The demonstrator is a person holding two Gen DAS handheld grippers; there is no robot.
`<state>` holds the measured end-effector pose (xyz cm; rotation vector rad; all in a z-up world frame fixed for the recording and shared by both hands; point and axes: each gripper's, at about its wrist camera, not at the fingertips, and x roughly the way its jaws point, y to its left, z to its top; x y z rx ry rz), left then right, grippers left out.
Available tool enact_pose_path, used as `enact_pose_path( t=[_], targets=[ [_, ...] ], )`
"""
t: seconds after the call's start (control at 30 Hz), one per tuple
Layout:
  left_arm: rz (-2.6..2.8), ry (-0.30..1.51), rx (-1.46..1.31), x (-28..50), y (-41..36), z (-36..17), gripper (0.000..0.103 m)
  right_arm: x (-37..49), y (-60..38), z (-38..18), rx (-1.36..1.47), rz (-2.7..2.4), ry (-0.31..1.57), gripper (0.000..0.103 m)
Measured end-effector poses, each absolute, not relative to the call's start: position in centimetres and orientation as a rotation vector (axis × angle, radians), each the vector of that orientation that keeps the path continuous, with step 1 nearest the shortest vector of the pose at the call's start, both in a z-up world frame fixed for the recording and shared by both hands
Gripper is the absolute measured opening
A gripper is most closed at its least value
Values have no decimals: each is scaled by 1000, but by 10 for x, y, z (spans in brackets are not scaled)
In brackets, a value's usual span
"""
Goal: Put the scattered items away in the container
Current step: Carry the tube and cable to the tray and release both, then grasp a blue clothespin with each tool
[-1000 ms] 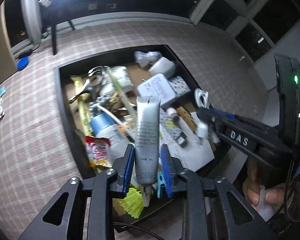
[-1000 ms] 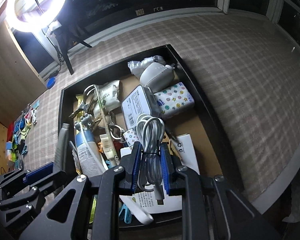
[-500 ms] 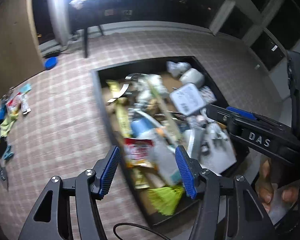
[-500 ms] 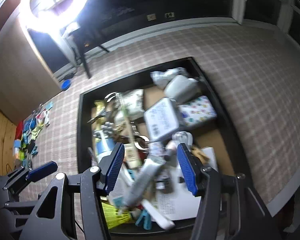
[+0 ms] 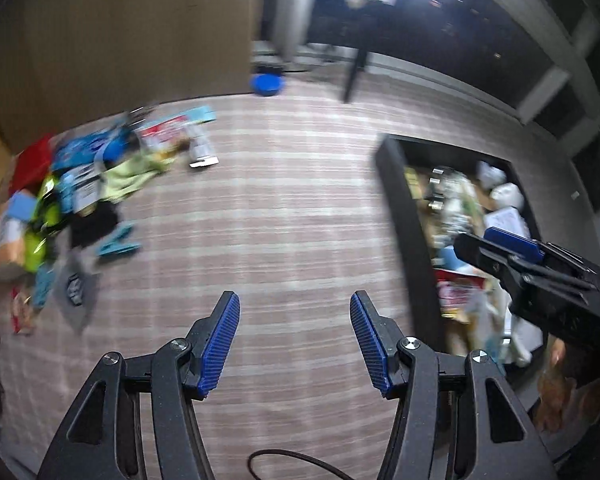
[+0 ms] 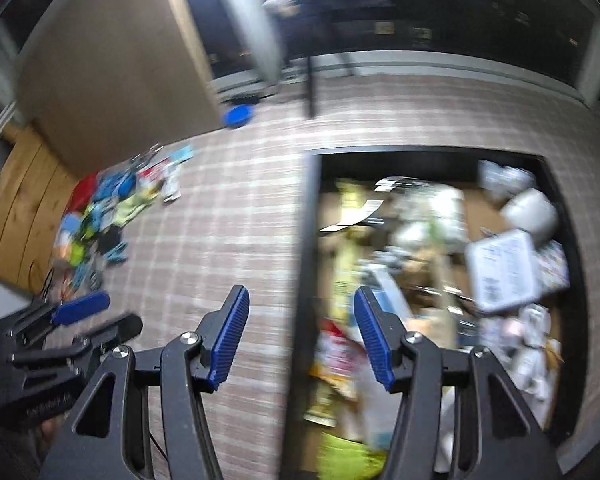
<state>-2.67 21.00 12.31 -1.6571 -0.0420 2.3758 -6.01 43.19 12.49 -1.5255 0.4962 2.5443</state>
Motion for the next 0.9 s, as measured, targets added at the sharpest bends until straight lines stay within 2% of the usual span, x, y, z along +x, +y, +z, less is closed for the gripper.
enact_pose_path(
  t=[0.23,0.3,0.47,0.7,0.9],
  targets=[
    [2479,-94,-1755,-36,118,102,49,-101,352,115,-1638,2665,327,54],
    [2494,-127,-1792,-38,92,95,44,-113,334,114,-1665,2684,295,54],
    [2527,-179,-1864,-42,38,77,43,-142,290,109,-1736,2735,219,53],
    [2539,-147,-1923,-51,-5,56,43,-177,237,93,-1841,2774,76,50],
    [2521,-156,-1928,-61,-24,41,42,-205,205,74,-1918,2787,-13,42]
  ],
)
